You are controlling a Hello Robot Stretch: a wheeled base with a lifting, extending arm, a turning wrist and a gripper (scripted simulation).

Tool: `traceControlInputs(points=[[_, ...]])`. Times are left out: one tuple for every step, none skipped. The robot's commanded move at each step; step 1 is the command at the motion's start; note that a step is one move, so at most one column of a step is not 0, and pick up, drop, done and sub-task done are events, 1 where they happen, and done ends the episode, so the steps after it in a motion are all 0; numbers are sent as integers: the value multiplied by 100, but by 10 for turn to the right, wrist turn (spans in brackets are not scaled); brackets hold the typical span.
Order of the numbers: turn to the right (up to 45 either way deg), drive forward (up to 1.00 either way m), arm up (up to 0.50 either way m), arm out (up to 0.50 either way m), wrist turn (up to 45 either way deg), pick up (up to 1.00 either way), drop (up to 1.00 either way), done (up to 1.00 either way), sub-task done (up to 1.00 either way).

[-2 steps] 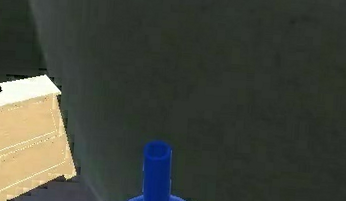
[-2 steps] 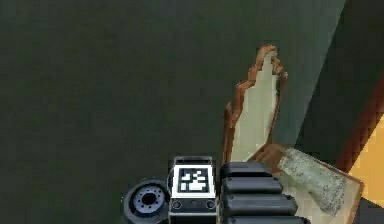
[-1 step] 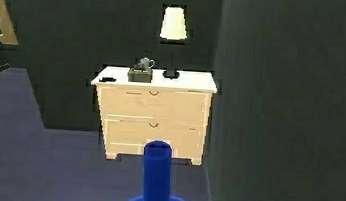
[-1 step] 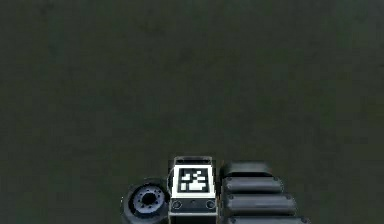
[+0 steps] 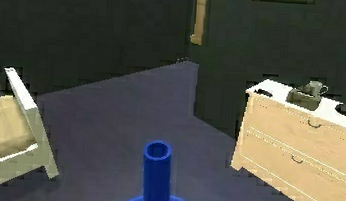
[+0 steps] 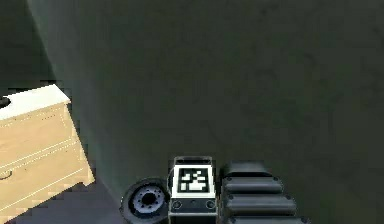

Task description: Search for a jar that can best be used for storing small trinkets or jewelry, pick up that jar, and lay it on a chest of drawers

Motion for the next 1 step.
traceControlInputs(points=[[-150, 0, 0, 0, 0, 0, 0, 0, 0]])
